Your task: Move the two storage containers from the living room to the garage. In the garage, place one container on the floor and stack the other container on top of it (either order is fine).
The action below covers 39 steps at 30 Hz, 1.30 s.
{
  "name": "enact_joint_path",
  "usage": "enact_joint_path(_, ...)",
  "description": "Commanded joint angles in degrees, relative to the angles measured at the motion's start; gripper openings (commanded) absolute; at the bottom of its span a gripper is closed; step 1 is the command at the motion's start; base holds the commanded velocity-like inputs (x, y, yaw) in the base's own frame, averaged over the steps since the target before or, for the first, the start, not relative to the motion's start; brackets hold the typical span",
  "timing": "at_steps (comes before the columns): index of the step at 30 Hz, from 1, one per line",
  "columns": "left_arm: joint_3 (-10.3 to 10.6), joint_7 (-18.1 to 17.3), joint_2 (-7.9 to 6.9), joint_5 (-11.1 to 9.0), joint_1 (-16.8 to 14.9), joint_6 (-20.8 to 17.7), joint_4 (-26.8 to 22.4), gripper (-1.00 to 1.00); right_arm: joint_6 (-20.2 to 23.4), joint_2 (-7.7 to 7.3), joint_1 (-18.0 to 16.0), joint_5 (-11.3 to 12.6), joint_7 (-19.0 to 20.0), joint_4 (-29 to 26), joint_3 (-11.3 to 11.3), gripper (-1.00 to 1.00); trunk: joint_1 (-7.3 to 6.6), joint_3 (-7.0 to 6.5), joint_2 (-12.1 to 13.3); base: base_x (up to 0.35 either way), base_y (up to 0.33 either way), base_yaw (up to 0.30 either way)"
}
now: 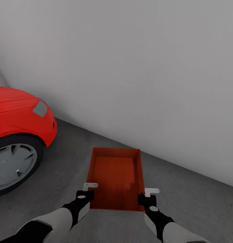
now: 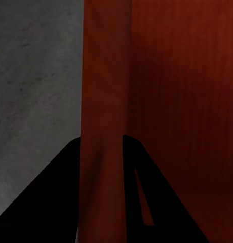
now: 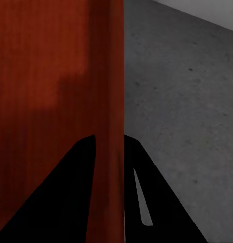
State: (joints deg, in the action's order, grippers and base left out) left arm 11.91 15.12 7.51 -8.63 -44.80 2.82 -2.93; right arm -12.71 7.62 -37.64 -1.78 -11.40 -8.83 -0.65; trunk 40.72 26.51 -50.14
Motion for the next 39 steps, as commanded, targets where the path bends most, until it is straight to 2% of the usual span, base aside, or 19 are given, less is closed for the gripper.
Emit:
enact_joint_path(1,-1.5,1.3,-1.18,-0.8,0.0,0.3,0.2,-1.00,-0.3,0.03,-0.1,-0.9,0.6,-1.3,2.1,-1.00,0.00,0.15,0.0,0.000,0.000,0.000)
enact_joint_path(18,-1.4,1.3,-1.19,-0.8,0.0,0.3,0.1,-1.00,-0.3,0.03,-0.1,-0.9,0.6,-1.3,2.1,-1.00,0.00,1.68,0.0,0.000,0.000,0.000)
enact_joint_path(25,-1.4,1.3,-1.20,-0.8,0.0,0.3,0.2,-1.00,-0.3,0.03,-0.1,-0.9,0.5,-1.3,2.0,-1.00,0.00,1.84,0.0,0.027,0.000,0.000)
enact_joint_path(39,-1.5,1.2,-1.27,-0.8,0.0,0.3,0.4,-1.00,-0.3,0.03,-0.1,-0.9,0.5,-1.3,2.1,-1.00,0.00,1.84,0.0,0.267,0.000,0.000)
